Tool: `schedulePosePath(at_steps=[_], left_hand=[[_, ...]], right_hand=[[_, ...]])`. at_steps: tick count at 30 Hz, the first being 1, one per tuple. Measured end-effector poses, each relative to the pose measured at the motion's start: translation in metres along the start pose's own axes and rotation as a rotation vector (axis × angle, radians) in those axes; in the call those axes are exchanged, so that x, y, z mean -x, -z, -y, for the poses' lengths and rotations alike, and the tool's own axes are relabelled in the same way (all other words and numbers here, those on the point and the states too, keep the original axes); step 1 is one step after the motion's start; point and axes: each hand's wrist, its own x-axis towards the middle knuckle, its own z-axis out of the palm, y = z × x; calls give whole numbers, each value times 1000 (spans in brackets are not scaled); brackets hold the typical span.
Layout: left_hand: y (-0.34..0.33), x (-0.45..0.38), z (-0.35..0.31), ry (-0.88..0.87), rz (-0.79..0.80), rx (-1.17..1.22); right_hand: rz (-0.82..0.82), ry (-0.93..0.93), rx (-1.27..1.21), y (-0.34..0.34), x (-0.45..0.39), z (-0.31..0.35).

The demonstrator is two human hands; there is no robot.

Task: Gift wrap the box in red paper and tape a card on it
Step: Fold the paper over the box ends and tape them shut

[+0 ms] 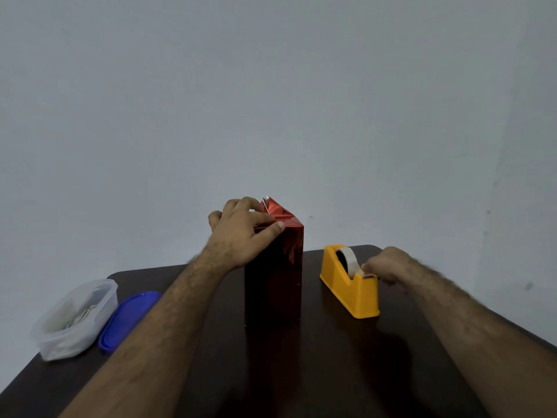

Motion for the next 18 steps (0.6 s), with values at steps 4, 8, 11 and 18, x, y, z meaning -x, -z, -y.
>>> schedulePosePath(at_steps=[4,8,11,18], left_hand=[[-1,1,-3,20,21,0],[-2,1,-5,34,23,-2],[-1,1,-4,39,21,-1],[-3,-1,-2,42,9,19]], right_hand=[[123,-122,-154,10,10,0],[174,-212,-278,10,12,7],[218,-222,-403,10,14,9],[205,-230,-584,22,26,0]])
